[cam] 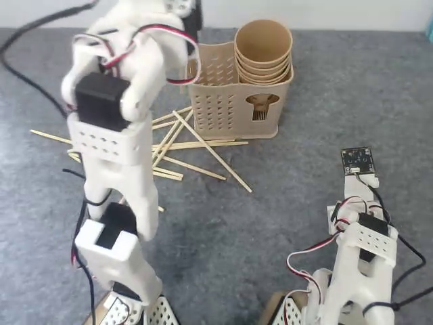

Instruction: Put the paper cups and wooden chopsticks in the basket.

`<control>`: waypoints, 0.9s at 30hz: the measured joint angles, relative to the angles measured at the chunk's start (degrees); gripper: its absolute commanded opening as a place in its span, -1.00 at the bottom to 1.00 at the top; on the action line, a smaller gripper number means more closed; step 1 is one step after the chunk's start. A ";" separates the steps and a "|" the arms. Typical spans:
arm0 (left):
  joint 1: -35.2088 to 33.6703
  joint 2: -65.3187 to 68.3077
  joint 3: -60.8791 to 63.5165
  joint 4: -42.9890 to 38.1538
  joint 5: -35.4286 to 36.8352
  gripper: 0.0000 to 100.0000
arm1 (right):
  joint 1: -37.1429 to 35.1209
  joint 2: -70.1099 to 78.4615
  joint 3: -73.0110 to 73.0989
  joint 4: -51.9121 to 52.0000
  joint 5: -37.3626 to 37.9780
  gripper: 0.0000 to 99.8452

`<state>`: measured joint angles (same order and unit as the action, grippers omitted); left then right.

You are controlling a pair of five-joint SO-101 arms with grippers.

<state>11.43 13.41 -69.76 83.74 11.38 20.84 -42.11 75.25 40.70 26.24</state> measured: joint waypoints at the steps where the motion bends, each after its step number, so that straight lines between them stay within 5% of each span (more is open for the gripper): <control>1: 0.26 0.00 0.00 0.88 0.00 -0.98 | 0.00 0.00 0.00 0.00 0.00 -0.98; 16: -0.18 -8.18 -5.71 15.03 2.02 -0.98 | 0.00 0.00 0.00 0.00 0.09 -0.98; 27: -1.05 -24.62 18.46 14.42 2.46 -0.98 | 0.00 0.00 0.00 0.00 0.09 -0.98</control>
<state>10.37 -11.21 -51.30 98.15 13.85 20.84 -42.11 75.25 40.70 26.33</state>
